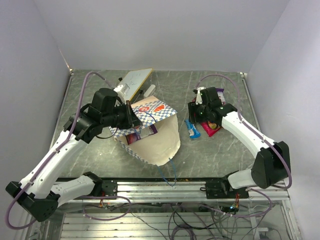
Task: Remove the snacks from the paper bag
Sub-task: Place the snack at the center of the board, then take out the snack from the paper bag.
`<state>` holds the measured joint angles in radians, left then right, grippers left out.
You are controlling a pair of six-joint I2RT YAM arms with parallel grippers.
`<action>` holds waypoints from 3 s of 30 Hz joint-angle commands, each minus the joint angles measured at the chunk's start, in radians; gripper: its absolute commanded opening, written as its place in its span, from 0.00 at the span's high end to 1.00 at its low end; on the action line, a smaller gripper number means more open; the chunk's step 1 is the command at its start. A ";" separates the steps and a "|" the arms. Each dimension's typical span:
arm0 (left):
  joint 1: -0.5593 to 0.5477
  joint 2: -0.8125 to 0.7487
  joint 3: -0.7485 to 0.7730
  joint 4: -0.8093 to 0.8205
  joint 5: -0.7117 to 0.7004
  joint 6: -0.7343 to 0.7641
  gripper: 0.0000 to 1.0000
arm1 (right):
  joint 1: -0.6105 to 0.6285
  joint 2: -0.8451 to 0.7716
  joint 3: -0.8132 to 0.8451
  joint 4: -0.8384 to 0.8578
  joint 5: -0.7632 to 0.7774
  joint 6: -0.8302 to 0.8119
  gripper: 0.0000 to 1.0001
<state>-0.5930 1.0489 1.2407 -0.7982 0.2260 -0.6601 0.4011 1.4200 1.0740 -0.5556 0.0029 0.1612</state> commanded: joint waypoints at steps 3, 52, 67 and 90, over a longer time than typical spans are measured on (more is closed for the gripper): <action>-0.006 -0.051 -0.060 0.002 -0.055 -0.213 0.93 | -0.002 -0.116 0.003 -0.032 -0.136 0.012 0.43; -0.007 -0.197 -0.153 0.174 -0.053 -0.442 0.93 | 0.753 -0.091 -0.126 0.547 0.180 0.264 0.41; -0.005 -0.253 -0.195 0.293 -0.043 -0.381 0.93 | 0.789 0.032 -0.255 0.856 0.089 -0.308 0.41; -0.005 -0.295 -0.222 0.278 0.050 -0.303 0.93 | 0.700 0.369 -0.187 0.999 -0.039 -1.199 0.24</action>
<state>-0.5938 0.7364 0.9707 -0.5159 0.2405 -1.0088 1.1278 1.7229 0.8272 0.3664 -0.0006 -0.9638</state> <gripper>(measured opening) 0.073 0.733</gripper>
